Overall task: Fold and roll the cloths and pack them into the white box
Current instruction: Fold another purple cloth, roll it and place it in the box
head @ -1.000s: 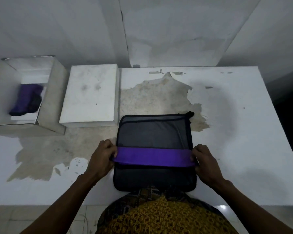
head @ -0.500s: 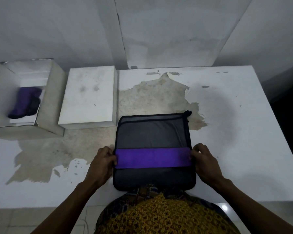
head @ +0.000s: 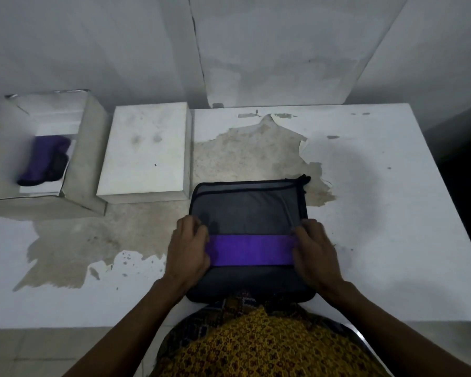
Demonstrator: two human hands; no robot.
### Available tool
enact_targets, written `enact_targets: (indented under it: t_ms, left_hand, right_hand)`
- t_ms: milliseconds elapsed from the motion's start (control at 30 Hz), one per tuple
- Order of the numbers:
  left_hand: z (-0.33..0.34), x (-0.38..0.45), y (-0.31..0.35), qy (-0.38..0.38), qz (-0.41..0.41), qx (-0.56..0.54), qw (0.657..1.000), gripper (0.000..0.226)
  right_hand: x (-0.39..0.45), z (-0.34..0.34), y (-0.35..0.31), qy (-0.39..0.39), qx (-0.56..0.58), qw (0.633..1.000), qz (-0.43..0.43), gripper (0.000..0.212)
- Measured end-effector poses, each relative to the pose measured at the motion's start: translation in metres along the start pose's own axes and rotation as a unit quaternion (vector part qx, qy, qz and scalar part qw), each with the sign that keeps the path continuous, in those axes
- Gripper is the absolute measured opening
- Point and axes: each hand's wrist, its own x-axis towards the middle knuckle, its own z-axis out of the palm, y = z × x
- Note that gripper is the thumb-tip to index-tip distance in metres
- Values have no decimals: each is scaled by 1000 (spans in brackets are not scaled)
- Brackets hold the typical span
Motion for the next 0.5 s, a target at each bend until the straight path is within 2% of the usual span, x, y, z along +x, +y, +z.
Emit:
enact_targets:
  t_ms: [100,167,233,333,400,500]
  left_hand:
    - [23,4,30,-38,72,-14,997,47]
    - [45,2,41,-95,113,-23,989,60]
    - [66,-3,40,-154,134,9,979,64]
    - [83,-11,20,-185,124,75,972,70]
    - [86,-15,4,-171,104,82,976,71]
    - [82,-18,-17,-139,37,62,988,72]
  right_hand:
    - [10,18,-24,-52,6,997,-64,45]
    - [11,33,-33,-112,17,989,-99,58]
    - [8,48,-32,-163,-4,980,-115,64]
    - [-2,64,-15,-209,-69,970,-99,66]
    - [-8,68,-5,-207,-103,969,-86,69]
    - [-11,70,-1,-188,-89,977,-39,69]
